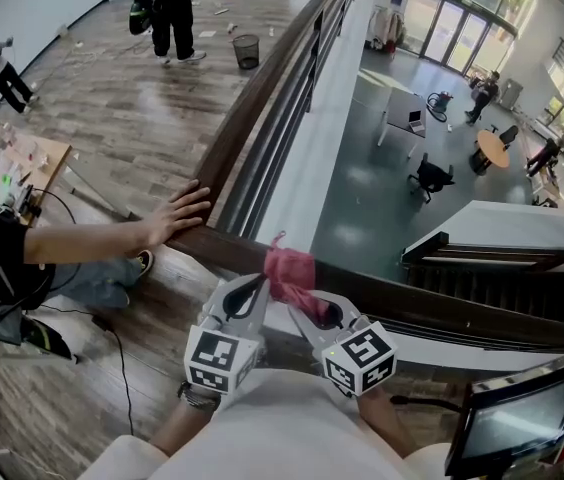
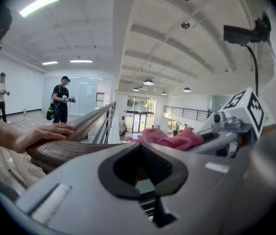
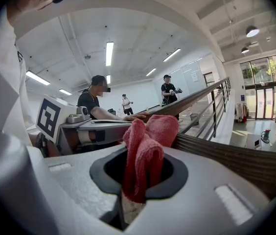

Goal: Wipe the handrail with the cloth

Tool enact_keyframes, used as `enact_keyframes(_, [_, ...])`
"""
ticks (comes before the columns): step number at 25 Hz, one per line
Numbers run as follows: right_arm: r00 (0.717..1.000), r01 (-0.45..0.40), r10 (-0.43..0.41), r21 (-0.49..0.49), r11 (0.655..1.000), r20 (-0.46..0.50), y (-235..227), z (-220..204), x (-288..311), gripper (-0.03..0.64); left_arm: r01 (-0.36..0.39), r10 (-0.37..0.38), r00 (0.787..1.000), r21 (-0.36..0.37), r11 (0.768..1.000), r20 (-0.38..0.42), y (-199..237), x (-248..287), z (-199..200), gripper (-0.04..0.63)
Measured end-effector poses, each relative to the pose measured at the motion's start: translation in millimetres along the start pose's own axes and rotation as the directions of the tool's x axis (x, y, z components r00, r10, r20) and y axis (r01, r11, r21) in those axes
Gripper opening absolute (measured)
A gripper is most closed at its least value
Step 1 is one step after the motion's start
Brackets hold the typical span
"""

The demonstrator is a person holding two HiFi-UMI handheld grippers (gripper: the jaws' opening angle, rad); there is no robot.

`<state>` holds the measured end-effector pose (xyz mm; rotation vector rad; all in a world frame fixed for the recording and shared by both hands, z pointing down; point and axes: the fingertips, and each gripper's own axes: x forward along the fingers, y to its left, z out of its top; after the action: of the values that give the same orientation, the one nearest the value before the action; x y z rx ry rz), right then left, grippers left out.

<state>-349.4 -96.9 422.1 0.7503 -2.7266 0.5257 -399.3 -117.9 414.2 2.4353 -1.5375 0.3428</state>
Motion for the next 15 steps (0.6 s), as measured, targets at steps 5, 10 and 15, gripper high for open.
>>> enact_keyframes(5, [1.0, -0.004, 0.004, 0.003, 1.0, 0.002, -5, -2, -2, 0.062, 0.007, -0.007, 1.0, -0.002, 1.0, -0.012, -3, 7, -5, 0.006])
enact_keyframes(10, [1.0, -0.004, 0.004, 0.007, 1.0, 0.002, -7, -5, -1, 0.061, 0.016, -0.015, 1.0, 0.008, 1.0, -0.024, -5, 12, -9, 0.006])
enact_keyframes(15, [1.0, -0.001, 0.001, 0.013, 1.0, 0.003, -8, -5, -5, 0.061, 0.031, -0.031, 0.999, 0.017, 0.999, -0.032, -10, 15, -11, 0.006])
